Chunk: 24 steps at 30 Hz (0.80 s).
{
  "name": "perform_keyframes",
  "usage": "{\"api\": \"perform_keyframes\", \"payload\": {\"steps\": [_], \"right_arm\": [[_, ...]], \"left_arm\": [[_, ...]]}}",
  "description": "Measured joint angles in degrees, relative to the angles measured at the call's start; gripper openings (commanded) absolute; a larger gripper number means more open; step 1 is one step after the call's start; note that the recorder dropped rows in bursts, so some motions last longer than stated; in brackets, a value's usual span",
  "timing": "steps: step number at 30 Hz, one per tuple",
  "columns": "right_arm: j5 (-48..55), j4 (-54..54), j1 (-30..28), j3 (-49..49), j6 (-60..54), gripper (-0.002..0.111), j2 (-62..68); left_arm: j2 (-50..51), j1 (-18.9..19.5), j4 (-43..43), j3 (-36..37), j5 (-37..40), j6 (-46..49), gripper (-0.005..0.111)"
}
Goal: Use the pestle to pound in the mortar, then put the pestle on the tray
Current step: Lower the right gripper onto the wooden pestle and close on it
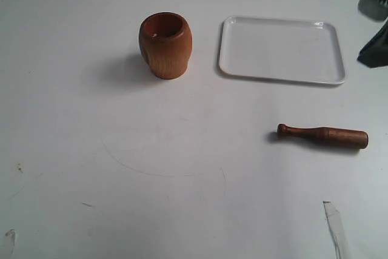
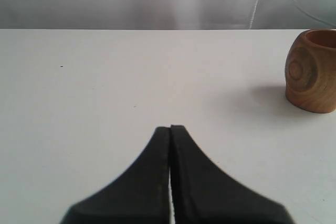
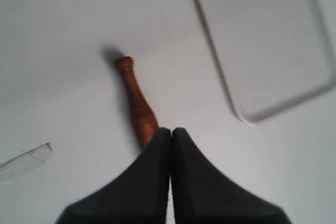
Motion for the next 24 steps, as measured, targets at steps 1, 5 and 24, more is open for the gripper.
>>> {"api": "perform_keyframes", "payload": {"steps": [1, 5, 24], "right_arm": [[-0.26, 0.63, 0.74, 1.20, -1.23, 0.000, 0.08], [-5.73, 1.05, 2.11, 7.55, -3.56, 0.005, 0.38], [-27.90, 7.28, 3.21, 19.77, -11.23, 0.056, 10.07]], "left_arm": [[0.00, 0.00, 0.00, 0.00, 0.00, 0.00, 0.000], [0.00, 0.00, 0.00, 0.00, 0.00, 0.00, 0.000], [0.00, 0.00, 0.00, 0.00, 0.00, 0.00, 0.000]]}}
